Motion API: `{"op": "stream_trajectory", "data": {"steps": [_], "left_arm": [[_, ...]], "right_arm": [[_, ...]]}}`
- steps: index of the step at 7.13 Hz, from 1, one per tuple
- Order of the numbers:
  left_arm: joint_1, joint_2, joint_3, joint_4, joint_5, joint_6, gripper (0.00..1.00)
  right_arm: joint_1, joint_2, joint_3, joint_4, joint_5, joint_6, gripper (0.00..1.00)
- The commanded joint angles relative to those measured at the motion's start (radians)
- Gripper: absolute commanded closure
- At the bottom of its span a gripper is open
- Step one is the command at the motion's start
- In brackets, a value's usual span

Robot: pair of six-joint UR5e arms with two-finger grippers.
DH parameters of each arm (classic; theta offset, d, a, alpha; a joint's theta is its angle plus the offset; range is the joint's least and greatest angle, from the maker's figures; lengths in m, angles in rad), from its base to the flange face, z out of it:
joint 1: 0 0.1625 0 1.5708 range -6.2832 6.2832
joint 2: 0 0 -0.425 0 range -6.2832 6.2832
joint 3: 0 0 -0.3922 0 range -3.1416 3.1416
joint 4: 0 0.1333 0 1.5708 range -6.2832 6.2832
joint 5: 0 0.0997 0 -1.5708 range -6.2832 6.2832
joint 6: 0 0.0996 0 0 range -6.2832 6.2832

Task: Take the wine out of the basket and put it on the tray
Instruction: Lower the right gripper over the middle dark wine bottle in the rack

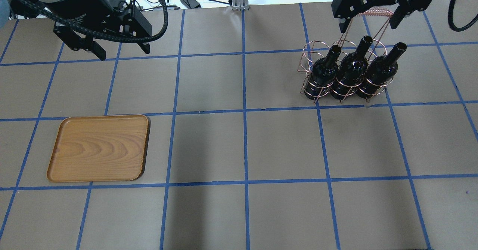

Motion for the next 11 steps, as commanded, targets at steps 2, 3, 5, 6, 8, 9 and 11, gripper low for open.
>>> {"op": "stream_trajectory", "data": {"steps": [2, 3, 5, 6, 8, 9, 11], "left_arm": [[0.000, 0.000, 0.000, 0.000, -0.001, 0.000, 0.00], [0.000, 0.000, 0.000, 0.000, 0.001, -0.001, 0.00], [0.000, 0.000, 0.000, 0.000, 0.001, 0.000, 0.00], [0.000, 0.000, 0.000, 0.000, -0.001, -0.001, 0.00], [0.000, 0.000, 0.000, 0.000, 0.001, -0.001, 0.00], [0.000, 0.000, 0.000, 0.000, 0.001, -0.001, 0.00], [0.000, 0.000, 0.000, 0.000, 0.001, -0.001, 0.00]], "right_arm": [[-0.010, 0.047, -0.002, -0.008, 0.002, -0.037, 0.01], [-0.053, 0.084, 0.001, -0.012, -0.018, -0.143, 0.05], [-0.113, 0.115, 0.038, -0.093, -0.013, -0.221, 0.06], [-0.124, 0.156, 0.078, -0.220, -0.019, -0.229, 0.06], [-0.129, 0.195, 0.104, -0.266, -0.013, -0.239, 0.10], [-0.139, 0.202, 0.110, -0.266, -0.015, -0.270, 0.11], [-0.144, 0.213, 0.129, -0.302, -0.007, -0.265, 0.11]]}}
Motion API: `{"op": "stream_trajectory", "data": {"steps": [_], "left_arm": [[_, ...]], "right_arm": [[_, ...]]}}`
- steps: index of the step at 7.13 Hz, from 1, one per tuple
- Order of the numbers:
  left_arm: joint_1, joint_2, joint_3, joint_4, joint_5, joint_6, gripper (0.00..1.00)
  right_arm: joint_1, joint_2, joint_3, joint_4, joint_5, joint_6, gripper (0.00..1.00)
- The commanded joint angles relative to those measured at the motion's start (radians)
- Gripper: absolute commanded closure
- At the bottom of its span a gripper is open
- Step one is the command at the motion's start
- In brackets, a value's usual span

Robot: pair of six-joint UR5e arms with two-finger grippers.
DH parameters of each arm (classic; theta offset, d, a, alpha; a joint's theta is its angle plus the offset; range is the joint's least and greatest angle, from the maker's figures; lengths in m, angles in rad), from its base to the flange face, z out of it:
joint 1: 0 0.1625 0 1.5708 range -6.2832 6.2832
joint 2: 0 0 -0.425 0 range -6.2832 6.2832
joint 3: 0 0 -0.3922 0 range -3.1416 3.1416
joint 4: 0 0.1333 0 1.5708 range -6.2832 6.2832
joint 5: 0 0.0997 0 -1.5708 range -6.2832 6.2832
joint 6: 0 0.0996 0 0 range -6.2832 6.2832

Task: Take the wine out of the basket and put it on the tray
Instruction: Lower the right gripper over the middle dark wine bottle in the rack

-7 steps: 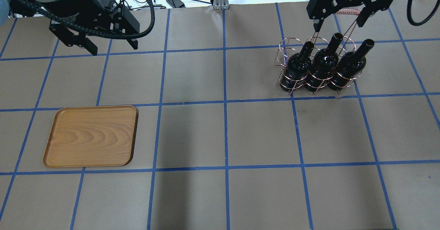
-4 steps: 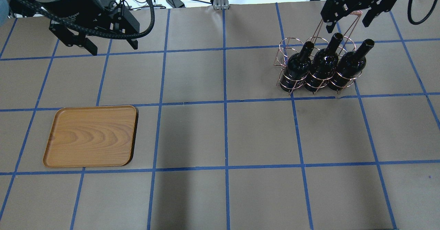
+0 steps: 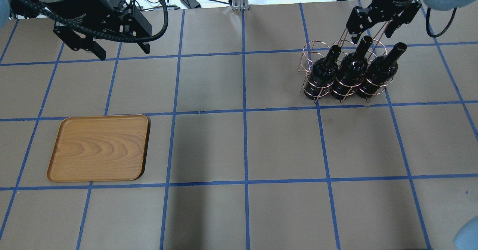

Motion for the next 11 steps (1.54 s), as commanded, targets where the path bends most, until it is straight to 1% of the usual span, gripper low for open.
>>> {"op": "stream_trajectory", "data": {"steps": [1, 3, 6, 8, 9, 10, 11], "left_arm": [[0.000, 0.000, 0.000, 0.000, 0.000, -0.001, 0.00], [0.000, 0.000, 0.000, 0.002, 0.000, 0.001, 0.00], [0.000, 0.000, 0.000, 0.000, 0.000, 0.001, 0.00], [0.000, 0.000, 0.000, -0.002, 0.000, 0.001, 0.00], [0.000, 0.002, 0.000, -0.002, 0.000, 0.001, 0.00], [0.000, 0.002, 0.000, -0.002, 0.000, -0.001, 0.00], [0.000, 0.002, 0.000, -0.002, 0.000, 0.001, 0.00]], "right_arm": [[-0.003, 0.014, 0.020, -0.041, 0.001, 0.002, 0.11], [-0.005, 0.044, 0.027, -0.070, 0.001, 0.004, 0.10], [-0.003, 0.059, 0.056, -0.111, 0.006, 0.004, 0.10], [-0.003, 0.065, 0.057, -0.110, 0.009, 0.004, 0.22], [-0.003, 0.065, 0.057, -0.110, 0.006, -0.001, 0.35], [-0.003, 0.065, 0.057, -0.112, 0.006, -0.001, 0.40], [-0.003, 0.065, 0.057, -0.112, 0.006, 0.001, 0.44]]}}
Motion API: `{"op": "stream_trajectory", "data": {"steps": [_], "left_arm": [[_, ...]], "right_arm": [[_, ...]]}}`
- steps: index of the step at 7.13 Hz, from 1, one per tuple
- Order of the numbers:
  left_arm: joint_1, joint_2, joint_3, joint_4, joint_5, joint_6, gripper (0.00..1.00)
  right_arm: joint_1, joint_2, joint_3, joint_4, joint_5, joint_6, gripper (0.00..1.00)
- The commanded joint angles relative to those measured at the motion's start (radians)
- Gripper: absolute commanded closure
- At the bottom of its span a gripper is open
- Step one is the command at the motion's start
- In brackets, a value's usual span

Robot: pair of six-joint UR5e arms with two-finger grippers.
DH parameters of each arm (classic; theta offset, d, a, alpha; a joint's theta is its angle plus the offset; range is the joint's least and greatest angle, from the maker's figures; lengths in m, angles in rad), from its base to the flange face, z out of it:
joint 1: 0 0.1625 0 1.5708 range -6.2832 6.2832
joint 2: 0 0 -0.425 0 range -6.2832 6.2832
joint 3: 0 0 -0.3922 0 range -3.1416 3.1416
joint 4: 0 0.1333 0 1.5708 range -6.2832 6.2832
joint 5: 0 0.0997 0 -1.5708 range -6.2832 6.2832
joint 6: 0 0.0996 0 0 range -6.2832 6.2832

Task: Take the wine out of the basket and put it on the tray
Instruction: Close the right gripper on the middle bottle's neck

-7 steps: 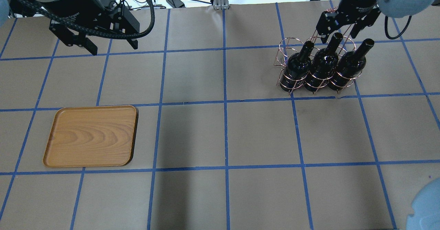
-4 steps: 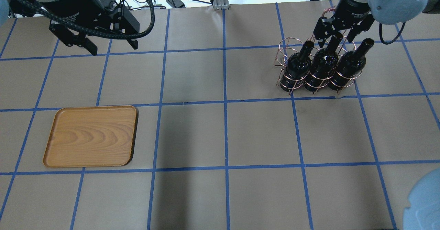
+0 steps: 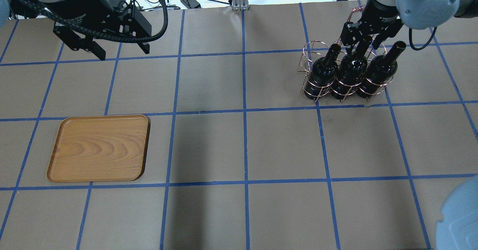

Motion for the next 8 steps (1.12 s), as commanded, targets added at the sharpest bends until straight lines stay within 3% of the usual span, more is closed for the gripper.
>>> {"op": "stream_trajectory", "data": {"steps": [1, 3, 5, 7, 8], "left_arm": [[0.000, 0.000, 0.000, 0.000, 0.000, 0.001, 0.00], [0.000, 0.002, 0.000, 0.000, 0.000, -0.001, 0.00], [0.000, 0.002, 0.000, 0.000, 0.000, 0.001, 0.00], [0.000, 0.002, 0.000, 0.000, 0.000, 0.001, 0.00], [0.000, 0.002, 0.000, 0.000, 0.000, 0.001, 0.00]], "right_arm": [[0.000, 0.000, 0.000, 0.001, 0.001, -0.004, 0.48], [0.000, 0.000, 0.000, 0.004, -0.003, -0.007, 0.47], [-0.001, -0.003, 0.000, 0.019, -0.002, 0.002, 0.21], [-0.002, -0.024, 0.002, 0.025, -0.008, 0.005, 0.16], [-0.002, -0.029, 0.000, 0.057, -0.009, 0.005, 0.18]]}}
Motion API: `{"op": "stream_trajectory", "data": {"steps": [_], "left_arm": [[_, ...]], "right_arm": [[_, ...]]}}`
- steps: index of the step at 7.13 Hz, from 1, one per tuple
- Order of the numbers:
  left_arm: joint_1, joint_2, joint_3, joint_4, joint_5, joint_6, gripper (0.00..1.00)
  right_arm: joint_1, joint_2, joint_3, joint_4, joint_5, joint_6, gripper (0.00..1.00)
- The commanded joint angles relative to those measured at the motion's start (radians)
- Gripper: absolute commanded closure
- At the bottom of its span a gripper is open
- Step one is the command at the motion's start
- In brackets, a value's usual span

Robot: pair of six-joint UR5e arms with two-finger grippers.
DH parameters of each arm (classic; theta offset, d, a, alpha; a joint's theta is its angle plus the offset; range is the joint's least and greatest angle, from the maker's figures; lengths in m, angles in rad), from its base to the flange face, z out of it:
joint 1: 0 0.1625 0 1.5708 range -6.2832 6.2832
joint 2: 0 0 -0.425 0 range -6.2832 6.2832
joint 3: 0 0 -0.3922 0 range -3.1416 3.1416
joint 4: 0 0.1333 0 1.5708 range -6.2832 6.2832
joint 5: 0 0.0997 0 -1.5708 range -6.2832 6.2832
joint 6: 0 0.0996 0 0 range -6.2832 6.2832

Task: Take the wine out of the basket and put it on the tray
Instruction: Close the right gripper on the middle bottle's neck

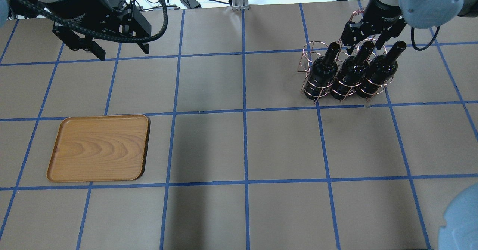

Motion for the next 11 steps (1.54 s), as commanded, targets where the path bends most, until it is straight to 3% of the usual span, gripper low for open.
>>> {"op": "stream_trajectory", "data": {"steps": [1, 6, 8, 11], "left_arm": [[0.000, 0.000, 0.000, 0.002, 0.000, 0.000, 0.00], [0.000, 0.000, 0.000, 0.002, 0.000, -0.001, 0.00], [0.000, -0.002, 0.000, 0.002, 0.000, -0.001, 0.00], [0.000, -0.003, 0.000, 0.005, 0.000, -0.001, 0.00]], "right_arm": [[0.000, -0.009, -0.001, 0.026, -0.003, 0.000, 0.18], [-0.003, -0.009, 0.036, 0.016, 0.007, 0.034, 0.22], [-0.003, -0.009, 0.034, 0.016, 0.000, 0.030, 0.48], [-0.005, -0.010, 0.033, 0.031, 0.007, 0.036, 0.53]]}}
